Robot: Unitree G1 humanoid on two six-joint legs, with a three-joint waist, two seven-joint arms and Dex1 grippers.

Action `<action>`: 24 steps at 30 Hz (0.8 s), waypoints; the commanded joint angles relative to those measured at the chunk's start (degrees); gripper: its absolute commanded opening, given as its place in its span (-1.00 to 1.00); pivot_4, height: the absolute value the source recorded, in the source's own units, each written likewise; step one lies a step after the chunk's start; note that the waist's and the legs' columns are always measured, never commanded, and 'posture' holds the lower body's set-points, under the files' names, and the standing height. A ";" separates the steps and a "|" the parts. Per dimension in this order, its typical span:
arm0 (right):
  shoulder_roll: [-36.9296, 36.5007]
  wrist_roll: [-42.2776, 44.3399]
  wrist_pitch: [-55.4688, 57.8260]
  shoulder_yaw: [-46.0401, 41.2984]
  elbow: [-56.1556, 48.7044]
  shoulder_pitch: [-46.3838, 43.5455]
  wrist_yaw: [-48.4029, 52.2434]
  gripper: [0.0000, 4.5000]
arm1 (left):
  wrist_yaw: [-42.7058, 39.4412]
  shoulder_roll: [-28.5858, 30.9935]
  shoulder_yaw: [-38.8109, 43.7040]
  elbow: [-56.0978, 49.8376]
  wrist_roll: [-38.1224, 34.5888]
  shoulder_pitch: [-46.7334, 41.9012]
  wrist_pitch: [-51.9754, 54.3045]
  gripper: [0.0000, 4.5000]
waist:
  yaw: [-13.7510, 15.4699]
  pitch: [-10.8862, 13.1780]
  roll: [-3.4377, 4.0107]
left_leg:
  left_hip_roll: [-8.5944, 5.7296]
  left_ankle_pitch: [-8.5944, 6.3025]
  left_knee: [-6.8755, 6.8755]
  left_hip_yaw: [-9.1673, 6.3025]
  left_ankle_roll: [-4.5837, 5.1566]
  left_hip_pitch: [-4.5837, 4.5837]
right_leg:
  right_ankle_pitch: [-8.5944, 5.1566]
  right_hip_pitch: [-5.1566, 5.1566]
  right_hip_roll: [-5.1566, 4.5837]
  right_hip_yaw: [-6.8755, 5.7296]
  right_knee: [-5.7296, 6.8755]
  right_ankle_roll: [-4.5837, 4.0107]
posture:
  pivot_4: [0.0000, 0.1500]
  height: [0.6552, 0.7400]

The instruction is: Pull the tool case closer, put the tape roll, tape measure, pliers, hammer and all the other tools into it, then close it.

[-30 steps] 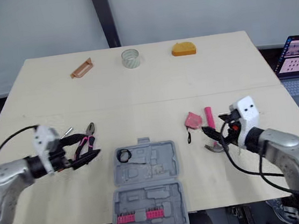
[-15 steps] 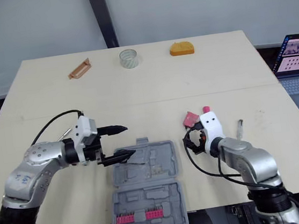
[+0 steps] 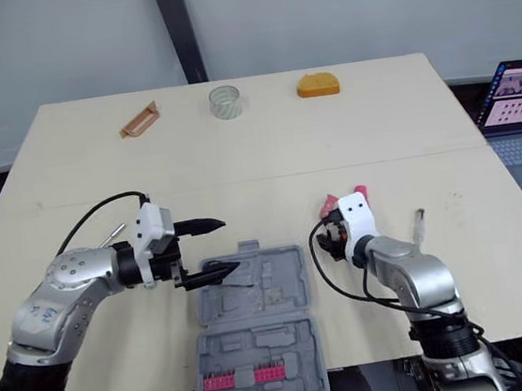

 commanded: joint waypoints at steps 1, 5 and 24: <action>0.69 -1.08 -1.23 -0.05 -0.60 -0.46 -0.29 0.40 | 0.52 -0.15 -0.27 -2.47 0.11 0.34 -0.32 1.00 | 0.00 0.00 0.00 | 0.00 0.00 0.00 0.00 0.00 0.00 | 0.00 0.00 0.00 0.00 0.00 0.00 | 1.00 1.00; 1.67 -2.39 -1.87 0.92 0.36 -0.98 -0.16 0.40 | 1.10 -0.53 -0.58 -2.65 0.03 0.43 -0.10 1.00 | 0.00 0.00 0.00 | 0.00 0.00 0.00 0.00 0.00 0.00 | 0.00 0.00 0.00 0.00 0.00 0.00 | 1.00 1.00; 3.92 -7.35 -2.69 2.17 3.55 -0.51 -0.19 -0.97 | 2.74 -1.17 -0.98 -3.28 -0.38 0.29 0.80 1.00 | -0.23 0.00 0.00 | 0.02 0.00 -0.01 0.00 0.00 0.03 | 0.00 0.00 0.02 0.00 0.02 0.00 | 1.00 1.00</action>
